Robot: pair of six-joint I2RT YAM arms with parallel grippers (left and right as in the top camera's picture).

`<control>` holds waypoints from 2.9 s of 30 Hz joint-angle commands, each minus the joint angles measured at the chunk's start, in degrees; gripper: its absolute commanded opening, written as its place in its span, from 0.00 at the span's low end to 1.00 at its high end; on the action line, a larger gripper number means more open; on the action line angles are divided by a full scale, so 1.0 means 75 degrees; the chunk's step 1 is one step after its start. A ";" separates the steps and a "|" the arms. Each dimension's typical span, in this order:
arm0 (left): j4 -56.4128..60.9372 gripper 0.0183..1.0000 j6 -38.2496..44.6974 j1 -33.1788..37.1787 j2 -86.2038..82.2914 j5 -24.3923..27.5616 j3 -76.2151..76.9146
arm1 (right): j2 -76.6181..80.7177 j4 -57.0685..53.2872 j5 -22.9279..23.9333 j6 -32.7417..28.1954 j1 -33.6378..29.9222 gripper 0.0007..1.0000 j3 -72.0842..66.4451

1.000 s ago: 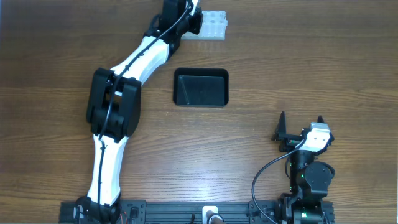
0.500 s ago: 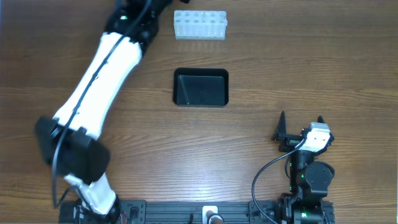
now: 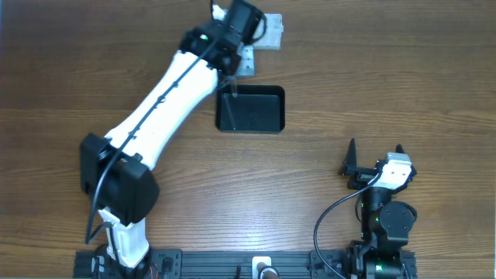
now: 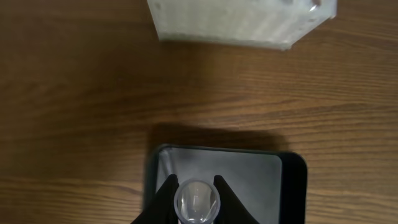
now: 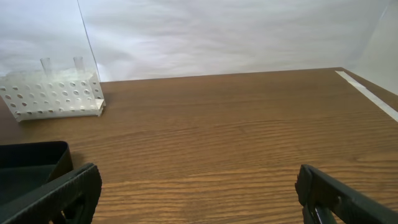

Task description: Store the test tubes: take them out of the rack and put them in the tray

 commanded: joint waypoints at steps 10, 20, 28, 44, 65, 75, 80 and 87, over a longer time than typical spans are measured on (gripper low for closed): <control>0.0023 0.05 -0.0819 -0.0198 0.1148 -0.0382 -0.0064 | -0.0061 0.0000 -0.0009 -0.0012 -0.0023 0.99 -0.0058; 0.0035 0.05 -0.0962 -0.0198 0.1705 -0.0096 -0.0064 | -0.0058 0.0000 -0.0009 -0.0012 -0.0023 0.99 -0.0058; 0.0032 0.06 -0.0962 -0.0198 0.1993 0.0044 -0.0064 | -0.0061 0.0000 -0.0012 -0.0012 -0.0023 0.99 -0.0058; 0.0020 0.07 -0.0959 -0.0201 0.2119 0.0099 -0.0064 | -0.0058 0.0000 -0.0009 -0.0012 -0.0023 0.99 -0.0058; -0.0009 0.49 -0.0912 -0.0254 0.1247 -0.0242 -0.0070 | -0.0058 0.0000 -0.0012 -0.0012 -0.0023 0.99 -0.0058; 0.1008 0.64 0.0522 -0.0306 -0.1667 -0.2535 -0.0070 | -0.0061 0.0000 -0.0009 -0.0012 -0.0023 0.99 -0.0058; 0.2833 0.88 0.3325 0.0163 -0.2917 -0.2066 -0.0297 | -0.0058 0.0000 -0.0009 -0.0012 -0.0023 0.99 -0.0058; 0.5106 1.00 0.4709 0.1667 -0.4838 0.0356 -0.2597 | -0.0058 0.0000 -0.0009 -0.0012 -0.0023 0.99 -0.0058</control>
